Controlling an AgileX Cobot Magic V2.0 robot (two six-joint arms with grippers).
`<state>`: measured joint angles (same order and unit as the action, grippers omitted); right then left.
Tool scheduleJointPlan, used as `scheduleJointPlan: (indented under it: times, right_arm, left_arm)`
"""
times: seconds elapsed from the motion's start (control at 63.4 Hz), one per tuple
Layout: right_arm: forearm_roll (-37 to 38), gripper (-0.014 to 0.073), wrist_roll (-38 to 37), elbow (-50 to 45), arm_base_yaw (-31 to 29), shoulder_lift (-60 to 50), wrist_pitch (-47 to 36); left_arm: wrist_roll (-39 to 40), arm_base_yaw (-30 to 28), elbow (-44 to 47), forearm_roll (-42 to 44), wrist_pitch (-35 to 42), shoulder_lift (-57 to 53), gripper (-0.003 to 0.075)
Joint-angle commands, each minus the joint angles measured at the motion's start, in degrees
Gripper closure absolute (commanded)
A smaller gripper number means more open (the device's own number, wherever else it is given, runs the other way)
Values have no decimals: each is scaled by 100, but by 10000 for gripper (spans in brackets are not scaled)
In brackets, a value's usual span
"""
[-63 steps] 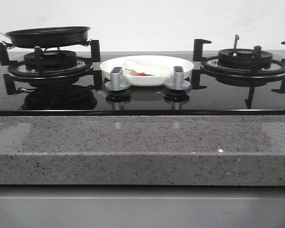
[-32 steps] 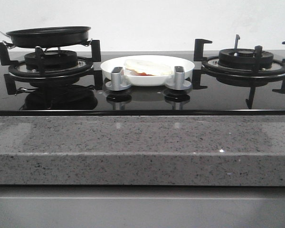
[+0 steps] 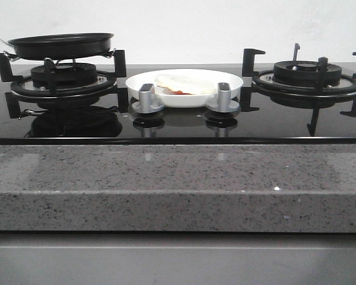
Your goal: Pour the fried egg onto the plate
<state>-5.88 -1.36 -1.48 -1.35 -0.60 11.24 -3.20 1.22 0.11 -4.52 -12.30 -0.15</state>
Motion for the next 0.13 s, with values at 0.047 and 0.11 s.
scheduleJointPlan:
  times: [0.047,0.11]
  right_arm:
    - [60,710,-6,24,-41,-99,-427]
    - [60,710,-6,24,-41,-99,-427]
  left_arm:
    - [55,49,38,-33,507,-102,741]
    - [55,49,38,-33,507,-102,741]
